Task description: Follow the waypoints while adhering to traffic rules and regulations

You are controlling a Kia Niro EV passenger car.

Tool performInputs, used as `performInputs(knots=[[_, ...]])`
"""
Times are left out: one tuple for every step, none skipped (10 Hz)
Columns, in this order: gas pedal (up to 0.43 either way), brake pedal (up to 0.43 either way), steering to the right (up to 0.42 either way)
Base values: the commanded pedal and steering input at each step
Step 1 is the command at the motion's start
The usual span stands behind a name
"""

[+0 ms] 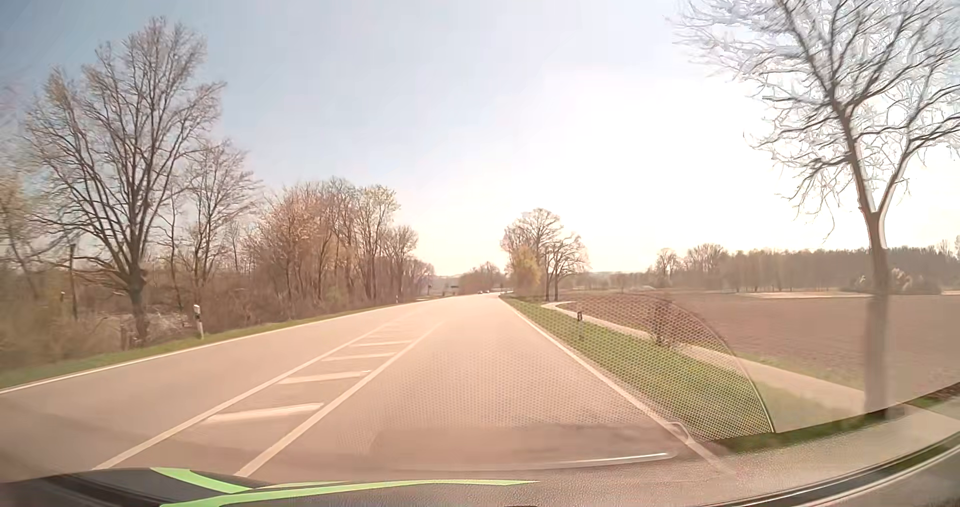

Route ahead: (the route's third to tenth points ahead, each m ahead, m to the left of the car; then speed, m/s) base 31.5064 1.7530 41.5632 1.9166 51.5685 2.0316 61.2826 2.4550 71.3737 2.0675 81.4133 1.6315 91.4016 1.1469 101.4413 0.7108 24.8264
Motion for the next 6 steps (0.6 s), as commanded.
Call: performInputs(knots=[[0.189, 0.000, 0.001], [0.197, 0.000, 0.002], [0.197, 0.000, 0.001], [0.209, 0.000, 0.001], [0.220, 0.000, 0.001], [0.220, 0.000, 0.001]])
